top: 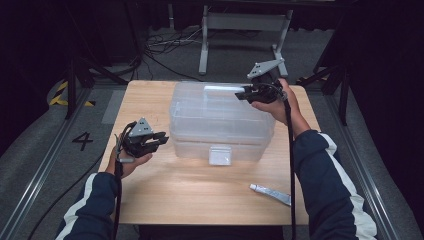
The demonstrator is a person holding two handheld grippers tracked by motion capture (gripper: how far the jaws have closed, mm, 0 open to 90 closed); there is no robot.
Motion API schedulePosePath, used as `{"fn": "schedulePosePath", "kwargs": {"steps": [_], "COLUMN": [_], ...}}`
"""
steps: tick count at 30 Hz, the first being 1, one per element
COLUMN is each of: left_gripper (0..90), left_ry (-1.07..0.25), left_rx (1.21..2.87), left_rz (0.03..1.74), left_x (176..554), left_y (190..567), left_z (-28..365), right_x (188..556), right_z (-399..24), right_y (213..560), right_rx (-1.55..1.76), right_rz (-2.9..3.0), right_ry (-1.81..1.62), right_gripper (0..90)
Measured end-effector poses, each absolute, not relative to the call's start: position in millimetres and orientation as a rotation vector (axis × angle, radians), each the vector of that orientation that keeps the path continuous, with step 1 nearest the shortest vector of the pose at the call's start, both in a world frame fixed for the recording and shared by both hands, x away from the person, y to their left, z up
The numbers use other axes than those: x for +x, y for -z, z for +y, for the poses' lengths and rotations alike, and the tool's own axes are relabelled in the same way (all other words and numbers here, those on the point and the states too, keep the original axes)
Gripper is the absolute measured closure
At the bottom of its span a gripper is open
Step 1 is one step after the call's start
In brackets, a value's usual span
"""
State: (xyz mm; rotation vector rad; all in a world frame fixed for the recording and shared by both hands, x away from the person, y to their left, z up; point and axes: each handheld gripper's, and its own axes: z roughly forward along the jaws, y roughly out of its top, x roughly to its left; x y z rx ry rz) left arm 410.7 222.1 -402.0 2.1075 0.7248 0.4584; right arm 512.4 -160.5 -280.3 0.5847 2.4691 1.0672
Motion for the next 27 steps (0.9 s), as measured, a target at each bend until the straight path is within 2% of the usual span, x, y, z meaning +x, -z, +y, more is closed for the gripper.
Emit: {"fn": "schedulePosePath", "kwargs": {"steps": [12,27], "left_gripper": [89.0,89.7], "left_ry": [-0.444,-0.448], "left_rx": [2.087,2.047], "left_rz": [0.681,0.675], "left_x": [412.0,415.4], "left_y": [399.9,396.8], "left_z": [214.9,210.4], "right_x": [515.6,515.5], "right_z": [-159.9,-160.4], "right_y": [277.2,278.0], "right_rx": [0.595,0.605], "right_rz": [2.474,2.460], "right_ry": [-1.058,-1.071], "right_gripper": [73.1,72.9]}}
